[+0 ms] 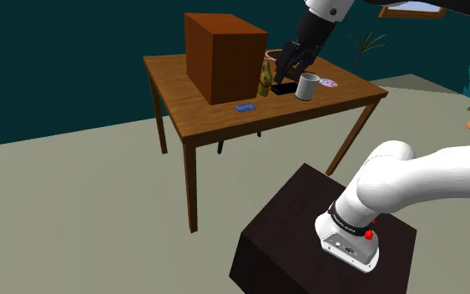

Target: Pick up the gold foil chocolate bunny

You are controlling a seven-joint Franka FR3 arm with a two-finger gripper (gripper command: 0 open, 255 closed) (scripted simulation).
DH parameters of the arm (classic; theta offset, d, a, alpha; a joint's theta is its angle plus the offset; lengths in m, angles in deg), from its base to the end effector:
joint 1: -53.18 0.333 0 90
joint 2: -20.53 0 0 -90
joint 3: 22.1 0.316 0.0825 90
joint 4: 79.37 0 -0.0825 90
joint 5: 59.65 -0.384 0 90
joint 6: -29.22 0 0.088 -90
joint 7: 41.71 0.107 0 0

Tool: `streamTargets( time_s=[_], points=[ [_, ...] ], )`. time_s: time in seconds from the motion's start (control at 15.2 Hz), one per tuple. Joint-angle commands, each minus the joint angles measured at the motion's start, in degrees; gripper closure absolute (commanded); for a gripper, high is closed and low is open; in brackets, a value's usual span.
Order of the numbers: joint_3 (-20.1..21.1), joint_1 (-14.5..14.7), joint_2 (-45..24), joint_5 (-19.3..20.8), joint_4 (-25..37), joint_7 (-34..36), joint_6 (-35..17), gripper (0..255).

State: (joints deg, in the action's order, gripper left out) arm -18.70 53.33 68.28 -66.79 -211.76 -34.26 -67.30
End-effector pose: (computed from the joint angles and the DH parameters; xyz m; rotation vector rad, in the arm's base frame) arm 0.3032 0.0383 0.6376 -3.0256 0.1275 -0.3016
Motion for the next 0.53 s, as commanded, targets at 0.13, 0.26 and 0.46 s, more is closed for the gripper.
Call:
streamTargets(
  time_s=[0.13, 0.26, 0.46],
  points=[
    [-0.9, -0.9, -1.8, 1.6, -0.6, -1.4, -2.7, 0],
    [-1.9, -1.9, -3.9, 3.2, -1.0, -2.7, -5.4, 0],
    [-3.3, -3.4, -7.3, 5.4, -1.1, -4.5, -9.4, 0]
  ],
)
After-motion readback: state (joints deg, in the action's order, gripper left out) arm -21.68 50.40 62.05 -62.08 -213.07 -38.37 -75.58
